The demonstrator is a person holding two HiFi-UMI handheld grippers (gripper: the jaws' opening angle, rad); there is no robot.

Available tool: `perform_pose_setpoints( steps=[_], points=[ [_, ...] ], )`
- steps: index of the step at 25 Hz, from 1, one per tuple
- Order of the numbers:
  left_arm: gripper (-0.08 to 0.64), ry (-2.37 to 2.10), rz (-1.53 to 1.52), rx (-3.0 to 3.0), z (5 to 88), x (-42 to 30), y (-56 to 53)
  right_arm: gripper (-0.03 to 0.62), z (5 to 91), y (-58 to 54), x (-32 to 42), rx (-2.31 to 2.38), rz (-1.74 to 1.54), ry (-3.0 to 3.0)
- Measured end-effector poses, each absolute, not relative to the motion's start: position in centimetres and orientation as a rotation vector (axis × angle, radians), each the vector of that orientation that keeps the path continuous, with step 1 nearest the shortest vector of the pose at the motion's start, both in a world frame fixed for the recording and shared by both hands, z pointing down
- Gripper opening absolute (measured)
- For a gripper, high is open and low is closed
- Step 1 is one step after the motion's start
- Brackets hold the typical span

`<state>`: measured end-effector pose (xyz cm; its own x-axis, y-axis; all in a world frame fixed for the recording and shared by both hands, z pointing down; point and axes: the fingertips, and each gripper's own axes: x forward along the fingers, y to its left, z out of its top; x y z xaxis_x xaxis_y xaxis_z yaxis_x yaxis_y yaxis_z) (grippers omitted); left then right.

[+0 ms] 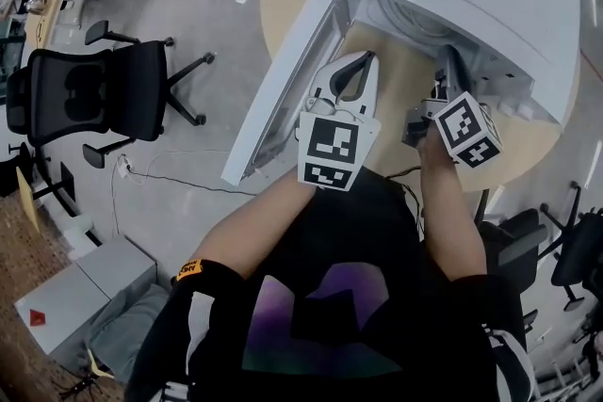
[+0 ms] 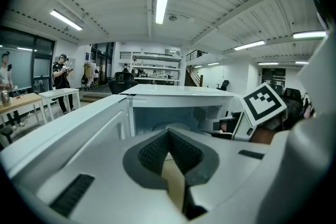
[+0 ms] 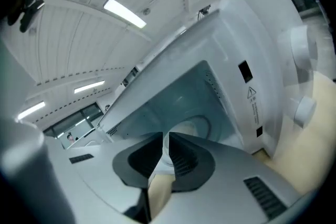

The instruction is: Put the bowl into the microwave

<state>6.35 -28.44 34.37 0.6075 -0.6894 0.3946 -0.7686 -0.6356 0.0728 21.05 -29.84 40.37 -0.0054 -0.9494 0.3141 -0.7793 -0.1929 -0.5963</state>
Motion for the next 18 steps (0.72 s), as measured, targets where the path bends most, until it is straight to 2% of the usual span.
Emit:
perform_pose_setpoints(
  steps=[10,18],
  points=[
    [0.044,-1.17,0.388,2.639,32.0,4.3,-25.7,0.046,33.0,-25.3,15.0,-2.121,-0.603,2.167],
    [0.044,-1.119,0.33,2.711,30.1,2.3,-21.3,0.046,30.6,-20.5,11.3,-2.167,-0.468,2.229]
  ],
)
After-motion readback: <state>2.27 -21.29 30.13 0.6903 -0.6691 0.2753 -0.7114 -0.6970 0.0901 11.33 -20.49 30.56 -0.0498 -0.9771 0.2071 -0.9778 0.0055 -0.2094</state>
